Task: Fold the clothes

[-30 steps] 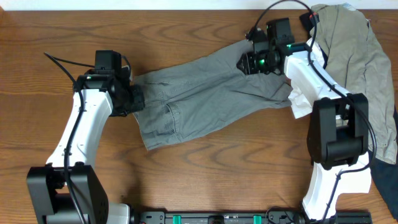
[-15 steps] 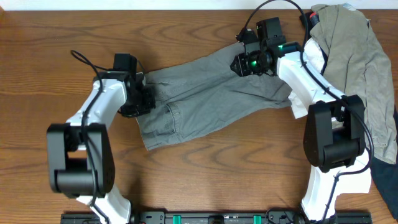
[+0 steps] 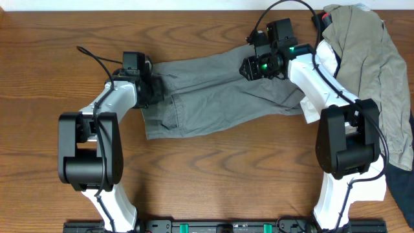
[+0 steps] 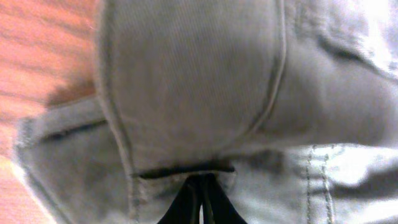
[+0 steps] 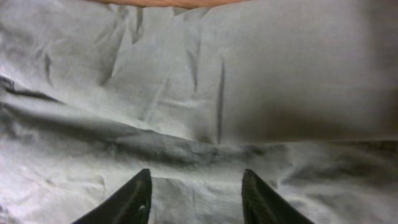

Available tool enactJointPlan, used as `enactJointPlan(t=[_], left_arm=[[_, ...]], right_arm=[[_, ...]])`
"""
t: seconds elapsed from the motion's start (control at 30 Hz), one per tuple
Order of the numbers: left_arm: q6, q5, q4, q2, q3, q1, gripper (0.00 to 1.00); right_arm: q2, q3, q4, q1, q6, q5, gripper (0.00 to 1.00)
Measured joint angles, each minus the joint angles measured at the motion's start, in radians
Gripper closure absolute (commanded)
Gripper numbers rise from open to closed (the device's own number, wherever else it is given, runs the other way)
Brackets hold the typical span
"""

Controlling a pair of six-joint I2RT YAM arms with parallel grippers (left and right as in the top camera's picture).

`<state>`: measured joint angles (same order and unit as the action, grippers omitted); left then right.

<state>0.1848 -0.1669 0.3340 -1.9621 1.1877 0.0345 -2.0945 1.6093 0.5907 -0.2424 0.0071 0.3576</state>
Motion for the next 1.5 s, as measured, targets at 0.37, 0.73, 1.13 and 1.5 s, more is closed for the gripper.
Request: enactJointPlan(t=[0.37, 0.73, 1.13, 1.5], left_arm=[[-0.080, 0.221, -0.245, -0.044, -0.002, -0.062, 0.77], [-0.179, 0.277, -0.418, -0.045, -0.003, -0.105, 0.39], [-0.164, 0.184, 0.034, 0.225, 0.000, -0.104, 0.30], [-0.186, 0.076, 0.169, 0.307, 0.010, -0.117, 0.00]], right_arm=[[0.000, 0.000, -0.020, 0.000, 0.012, -0.008, 0.44], [0.000, 0.000, -0.018, 0.000, 0.027, -0.011, 0.78], [-0.006, 0.000, 0.100, 0.097, 0.003, 0.058, 0.99], [-0.133, 0.000, 0.109, 0.169, -0.086, 0.165, 0.99]])
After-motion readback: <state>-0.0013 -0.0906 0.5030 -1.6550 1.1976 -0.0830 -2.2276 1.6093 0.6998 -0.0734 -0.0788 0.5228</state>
